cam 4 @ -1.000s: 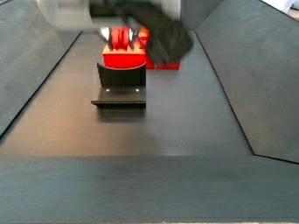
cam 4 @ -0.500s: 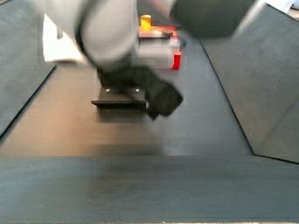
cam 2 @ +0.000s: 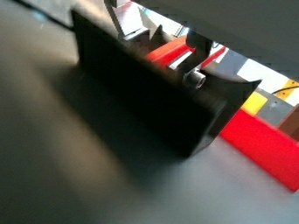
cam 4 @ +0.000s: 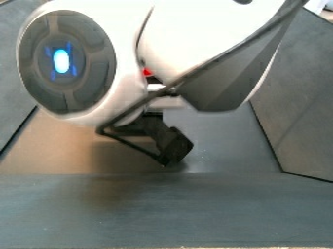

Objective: Pick up the star object. Move up. Place the star object on the fixture. Regrasp the star object. Move to above the board. Insert the star object.
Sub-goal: Place the star object on the fixture, then regrasp the star object.

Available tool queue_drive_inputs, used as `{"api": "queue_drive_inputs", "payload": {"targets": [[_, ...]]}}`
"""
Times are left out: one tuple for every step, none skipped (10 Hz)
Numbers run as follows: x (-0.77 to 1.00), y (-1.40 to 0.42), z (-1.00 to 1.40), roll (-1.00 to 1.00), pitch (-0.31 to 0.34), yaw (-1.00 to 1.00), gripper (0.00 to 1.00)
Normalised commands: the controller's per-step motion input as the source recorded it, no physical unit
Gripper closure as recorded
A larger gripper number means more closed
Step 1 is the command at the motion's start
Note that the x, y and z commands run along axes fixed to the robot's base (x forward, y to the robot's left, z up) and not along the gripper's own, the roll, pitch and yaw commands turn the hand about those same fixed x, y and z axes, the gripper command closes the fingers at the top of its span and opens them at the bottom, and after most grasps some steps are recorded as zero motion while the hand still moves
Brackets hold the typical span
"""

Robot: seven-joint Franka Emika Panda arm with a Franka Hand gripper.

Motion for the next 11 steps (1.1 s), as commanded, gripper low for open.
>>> {"api": "queue_drive_inputs", "payload": {"targets": [[0.09,0.06,-0.28,-0.16,0.016,-0.11,1.00],[0.00,0.00,0.00,0.00,0.000,0.00,0.00],[0.00,0.00,1.00,0.06,-0.017,-0.05,0.00],[0.00,0.00,1.00,0.06,-0.016,-0.04,0.00],[-0.02,0.00,1.00,0.07,-0.005,-0.02,0.00],[-0.03,0.00,1.00,0.06,0.000,-0.01,0.00],[-0.03,0.00,1.00,0.06,0.017,0.00,0.00],[-0.03,0.00,0.90,0.05,0.037,0.01,0.00],[-0.03,0.00,0.73,0.04,0.053,0.01,0.00],[-0.03,0.01,0.55,0.04,0.068,0.00,0.00],[-0.02,0.01,0.38,0.04,0.077,-0.01,0.00]]}}
